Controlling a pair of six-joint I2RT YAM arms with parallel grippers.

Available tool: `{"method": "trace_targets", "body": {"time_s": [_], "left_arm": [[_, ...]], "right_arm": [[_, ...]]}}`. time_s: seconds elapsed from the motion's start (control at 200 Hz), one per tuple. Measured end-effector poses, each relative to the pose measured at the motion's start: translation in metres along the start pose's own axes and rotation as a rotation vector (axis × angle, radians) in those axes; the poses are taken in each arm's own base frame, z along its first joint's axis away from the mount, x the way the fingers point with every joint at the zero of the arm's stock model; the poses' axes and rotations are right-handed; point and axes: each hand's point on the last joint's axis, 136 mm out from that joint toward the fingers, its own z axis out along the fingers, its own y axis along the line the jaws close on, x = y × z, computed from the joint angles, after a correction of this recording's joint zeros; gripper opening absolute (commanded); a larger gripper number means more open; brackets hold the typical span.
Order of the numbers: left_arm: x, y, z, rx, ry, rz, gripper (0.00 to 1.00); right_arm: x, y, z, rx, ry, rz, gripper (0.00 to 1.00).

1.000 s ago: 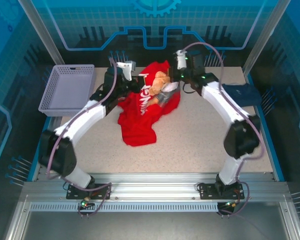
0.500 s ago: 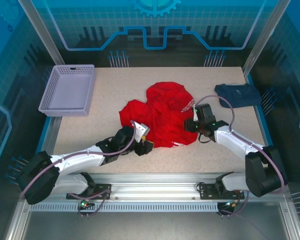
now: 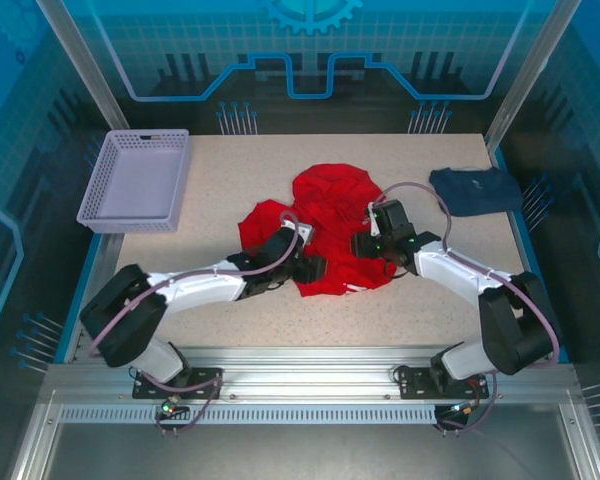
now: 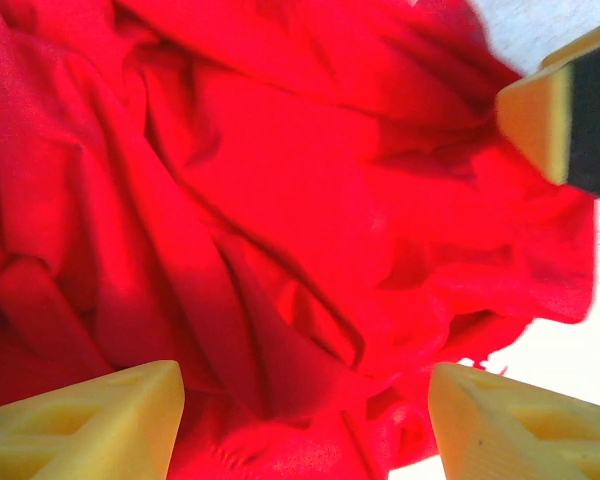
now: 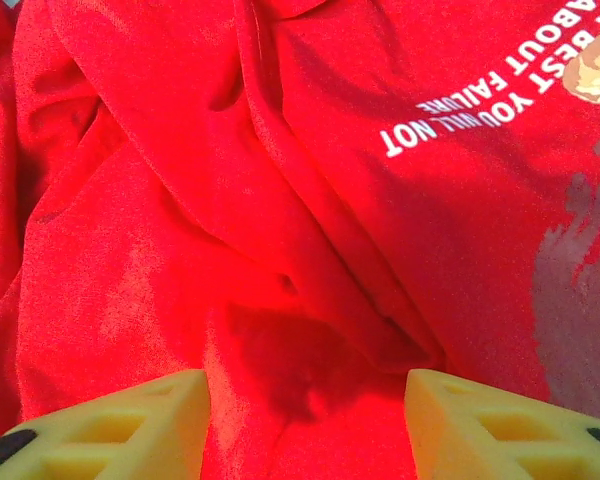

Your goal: Fold the inside-out t-shirt

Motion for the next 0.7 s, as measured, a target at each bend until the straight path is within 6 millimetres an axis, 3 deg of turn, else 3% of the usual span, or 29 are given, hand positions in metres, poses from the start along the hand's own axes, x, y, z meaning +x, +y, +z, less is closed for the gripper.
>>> {"method": "trace_targets", "body": {"time_s": [0.12,0.33,0.385,0.44,0.515,0.6,0.7], "left_arm": [[0.016,0.007,0.017,-0.029,0.063,-0.016,0.59],[0.029,0.006,0.041,-0.029,0.126,-0.038,0.33],[0.03,0.007,0.045,-0.025,0.13,-0.047,0.24],[0.03,0.006,0.046,-0.016,0.13,-0.054,0.14],[0.022,0.005,0.047,0.004,0.109,-0.062,0.02],[0.014,0.008,0.044,0.02,0.085,-0.077,0.0],[-0.003,0.013,0.021,0.05,0.032,-0.096,0.0]], "right_arm": [[-0.004,0.0,0.011,0.015,0.018,-0.009,0.55],[-0.018,-0.003,0.045,0.066,0.053,-0.02,0.5],[-0.018,-0.006,0.054,0.087,0.067,-0.031,0.41],[-0.018,-0.009,0.061,0.107,0.078,-0.044,0.22],[-0.02,-0.014,0.065,0.136,0.083,-0.05,0.07],[-0.024,-0.02,0.062,0.156,0.074,-0.06,0.0],[-0.039,-0.031,0.042,0.171,0.022,-0.041,0.0]]}}
